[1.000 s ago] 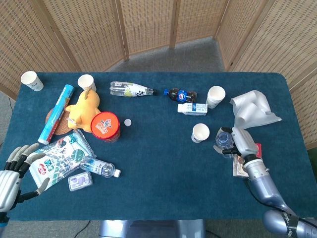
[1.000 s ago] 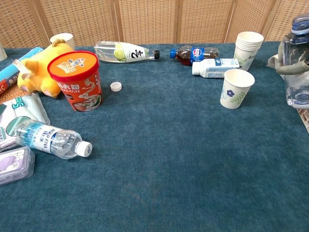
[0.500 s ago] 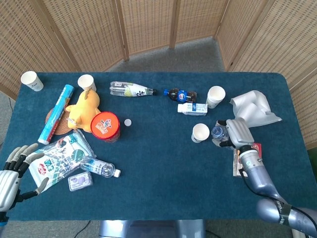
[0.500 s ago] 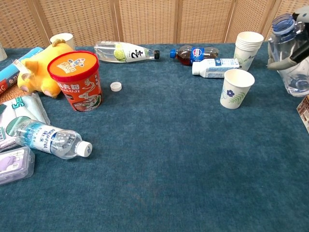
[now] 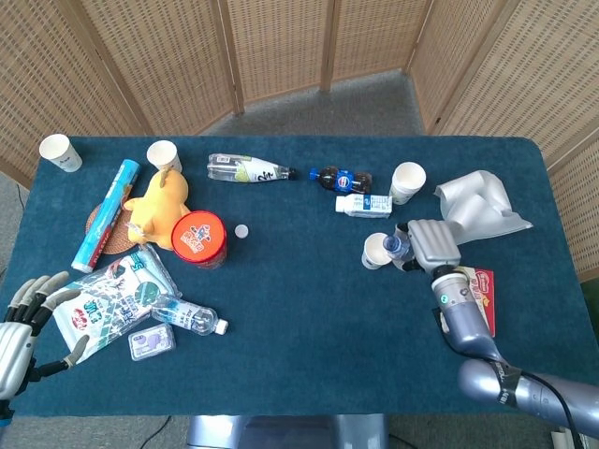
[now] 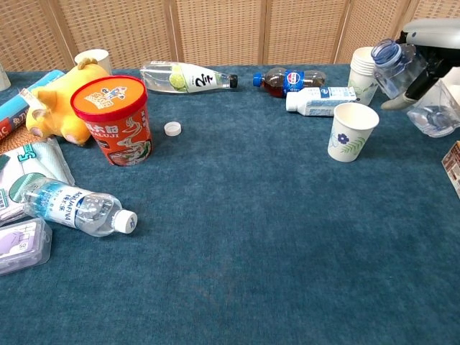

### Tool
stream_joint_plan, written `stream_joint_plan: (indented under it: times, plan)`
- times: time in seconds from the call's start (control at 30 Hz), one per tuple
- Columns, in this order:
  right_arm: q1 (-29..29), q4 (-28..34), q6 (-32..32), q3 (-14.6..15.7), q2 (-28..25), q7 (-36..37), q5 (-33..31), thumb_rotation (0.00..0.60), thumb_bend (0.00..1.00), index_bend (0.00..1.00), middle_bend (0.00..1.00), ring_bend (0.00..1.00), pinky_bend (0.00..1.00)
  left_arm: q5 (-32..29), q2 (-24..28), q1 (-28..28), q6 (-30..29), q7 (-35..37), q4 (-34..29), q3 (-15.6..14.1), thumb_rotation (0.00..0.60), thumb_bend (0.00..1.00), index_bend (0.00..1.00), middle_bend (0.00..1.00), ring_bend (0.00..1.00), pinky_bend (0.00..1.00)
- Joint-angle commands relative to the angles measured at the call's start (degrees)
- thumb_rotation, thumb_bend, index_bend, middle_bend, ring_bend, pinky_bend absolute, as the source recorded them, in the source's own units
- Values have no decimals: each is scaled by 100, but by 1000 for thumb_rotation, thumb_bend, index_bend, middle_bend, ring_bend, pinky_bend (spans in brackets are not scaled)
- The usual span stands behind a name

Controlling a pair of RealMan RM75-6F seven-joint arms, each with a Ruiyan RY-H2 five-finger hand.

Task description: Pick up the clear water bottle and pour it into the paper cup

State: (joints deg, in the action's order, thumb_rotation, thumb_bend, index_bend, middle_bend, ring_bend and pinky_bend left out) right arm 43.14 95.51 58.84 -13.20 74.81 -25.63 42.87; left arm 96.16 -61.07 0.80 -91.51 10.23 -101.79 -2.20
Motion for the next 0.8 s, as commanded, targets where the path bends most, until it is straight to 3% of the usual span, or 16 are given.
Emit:
stream_joint_plan:
  times: [0.03,0.8]
  plan:
    - [101,-173,90,43,112,-224,-75,600,322,693,712,583,617,4,-6,5,6,9,9,-3,448,385,209,118,0,0]
    - [270,-789,522,193,481,-1109,-74,600,323,692,710,583,616,2,-15,12,-4,32,39,-7,448,385,209,118,0,0]
